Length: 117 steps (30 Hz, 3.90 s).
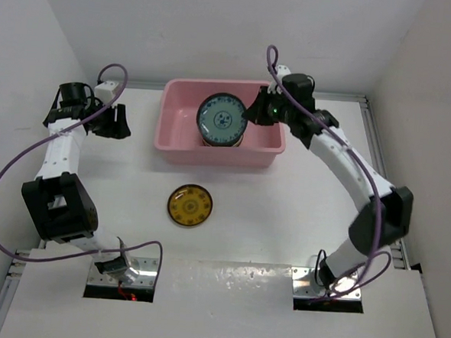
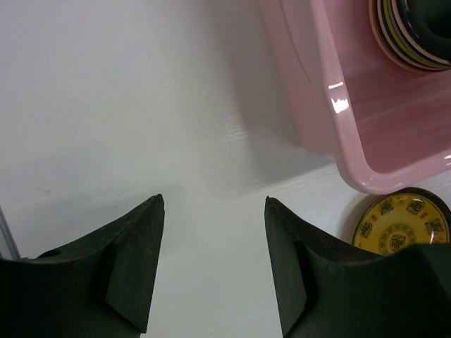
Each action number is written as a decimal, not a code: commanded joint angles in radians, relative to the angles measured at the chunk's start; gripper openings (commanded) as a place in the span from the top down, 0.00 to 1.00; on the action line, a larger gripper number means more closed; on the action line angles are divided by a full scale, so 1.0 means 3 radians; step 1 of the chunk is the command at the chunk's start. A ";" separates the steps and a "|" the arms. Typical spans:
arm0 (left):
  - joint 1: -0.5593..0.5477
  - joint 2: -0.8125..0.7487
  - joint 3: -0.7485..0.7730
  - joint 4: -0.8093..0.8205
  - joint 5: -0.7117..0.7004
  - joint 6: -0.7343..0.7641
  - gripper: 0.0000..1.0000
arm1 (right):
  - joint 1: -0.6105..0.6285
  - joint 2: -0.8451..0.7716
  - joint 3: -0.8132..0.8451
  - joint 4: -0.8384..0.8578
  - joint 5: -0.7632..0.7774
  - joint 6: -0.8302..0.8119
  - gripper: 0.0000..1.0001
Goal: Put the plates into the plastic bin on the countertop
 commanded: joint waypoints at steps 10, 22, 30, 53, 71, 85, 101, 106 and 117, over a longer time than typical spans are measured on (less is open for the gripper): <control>0.0198 0.0343 0.0323 0.0055 -0.0107 -0.0073 0.39 | -0.0368 0.1909 0.1453 0.0014 0.0082 0.0408 1.00; 0.0229 0.0481 0.0354 0.0055 -0.0077 -0.0073 0.39 | -0.0195 0.2139 0.1764 -0.0613 0.0214 -0.0238 0.18; 0.0229 0.0379 0.0354 0.0055 -0.0010 -0.0073 0.39 | 0.0240 0.1130 0.1241 -0.0616 0.0635 -0.0834 0.16; 0.0229 -0.0648 -0.0990 0.0019 -0.0465 0.0198 0.39 | 0.1600 0.1121 -0.0996 0.0499 0.0706 0.0086 0.33; 0.0229 -0.0884 -0.1027 -0.0073 -0.0491 0.0198 0.39 | 0.1610 0.0902 -0.1447 0.0987 0.0528 -0.0077 1.00; 0.0300 -0.0445 -0.0541 -0.0073 -0.0383 0.0167 0.39 | 0.0657 0.0671 0.0057 0.0408 -0.0552 0.0413 1.00; 0.0270 0.0476 0.0098 -0.0006 -0.0450 -0.0037 0.39 | -0.0435 0.1786 0.0972 0.0362 -0.0025 0.0818 1.00; 0.0270 0.0640 0.0246 -0.0006 -0.0485 -0.0037 0.39 | -0.0420 0.1909 0.0876 0.0484 0.0128 0.0828 1.00; 0.0270 0.0752 0.0282 -0.0006 -0.0485 -0.0006 0.39 | -0.0317 0.2129 0.1090 0.0225 0.0251 0.0435 0.40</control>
